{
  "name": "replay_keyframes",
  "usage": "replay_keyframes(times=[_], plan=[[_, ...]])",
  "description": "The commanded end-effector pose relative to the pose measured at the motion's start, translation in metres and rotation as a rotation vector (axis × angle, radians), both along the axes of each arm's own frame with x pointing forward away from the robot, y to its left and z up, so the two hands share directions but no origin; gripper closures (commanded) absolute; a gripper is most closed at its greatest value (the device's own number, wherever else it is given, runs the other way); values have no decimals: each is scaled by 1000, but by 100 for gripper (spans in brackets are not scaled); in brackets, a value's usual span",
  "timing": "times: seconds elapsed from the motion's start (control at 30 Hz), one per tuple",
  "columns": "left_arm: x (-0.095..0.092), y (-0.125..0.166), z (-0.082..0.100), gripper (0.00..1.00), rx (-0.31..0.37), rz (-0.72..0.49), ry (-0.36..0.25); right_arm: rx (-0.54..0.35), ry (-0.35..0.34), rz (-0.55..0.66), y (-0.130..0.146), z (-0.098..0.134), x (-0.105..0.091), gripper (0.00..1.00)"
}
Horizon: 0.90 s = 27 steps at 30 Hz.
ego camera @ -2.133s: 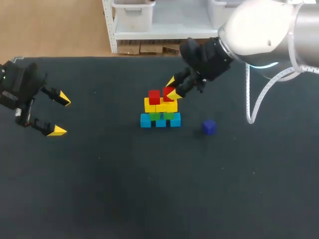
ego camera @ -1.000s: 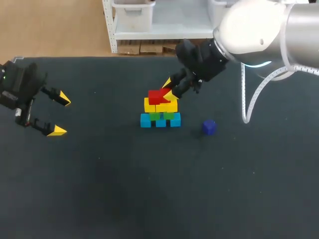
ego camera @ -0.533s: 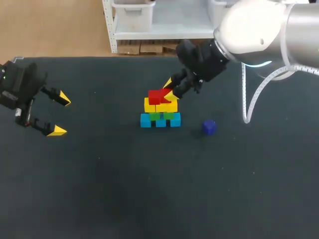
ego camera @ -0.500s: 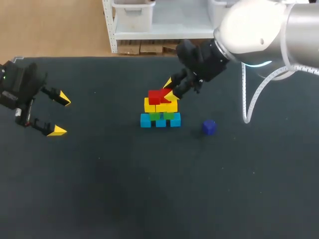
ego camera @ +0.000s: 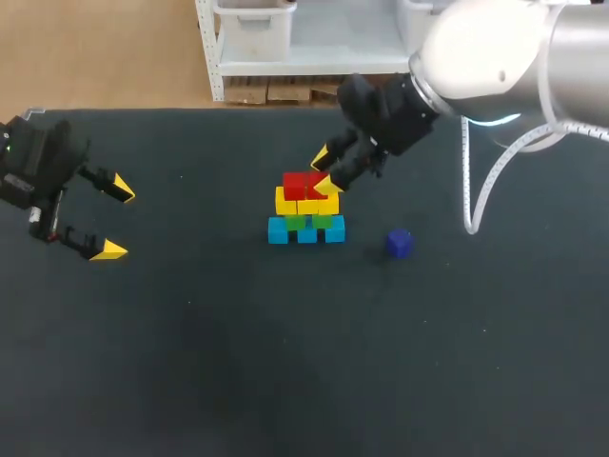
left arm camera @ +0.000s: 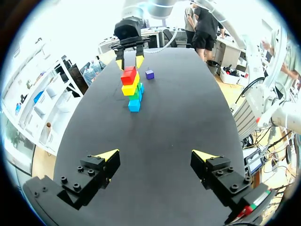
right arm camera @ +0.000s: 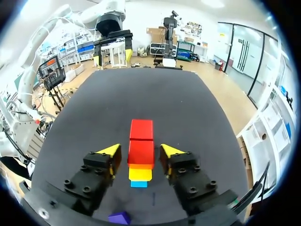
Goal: Place the blue cubes, place green cubes on the blue cubes, place the yellow cubes on the green cubes, then place the red cubes on the yellow cubes, and place purple cube on the red cubes.
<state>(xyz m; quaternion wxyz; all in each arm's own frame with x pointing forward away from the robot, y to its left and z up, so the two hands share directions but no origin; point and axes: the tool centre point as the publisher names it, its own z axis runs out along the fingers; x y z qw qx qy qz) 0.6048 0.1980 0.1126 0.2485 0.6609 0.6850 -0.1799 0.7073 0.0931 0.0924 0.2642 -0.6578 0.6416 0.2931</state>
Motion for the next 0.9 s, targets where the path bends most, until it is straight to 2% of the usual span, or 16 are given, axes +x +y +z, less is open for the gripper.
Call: replay_keyframes(times=[0.03,0.07,0.2,0.37,0.47,0.63,0.77,0.9], plan=[[0,1,-1,0,-4,-2,-4,22,-4,-4,-7,8,-2,7],[0,1,-1,0,-4,-2,-4,32,-5,-6,-10,11,-2,0],[0,1,-1,0,-4,-2,-4,38,-18,-19,-22,19,-7,0],[0,1,-1,0,-4,-2,-4,35,-17,-22,-51,24,-16,0],[0,1,-1,0,-4,-2,-4,15,2,33,-68,23,-25,0],[0,1,-1,0,-4,-2,-4,-27,33,141,-93,11,-36,0],[0,1,-1,0,-4,-2,-4,-62,23,230,-105,-2,-41,0],[0,1,-1,0,-4,-2,-4,-75,5,269,-114,-14,-41,0]])
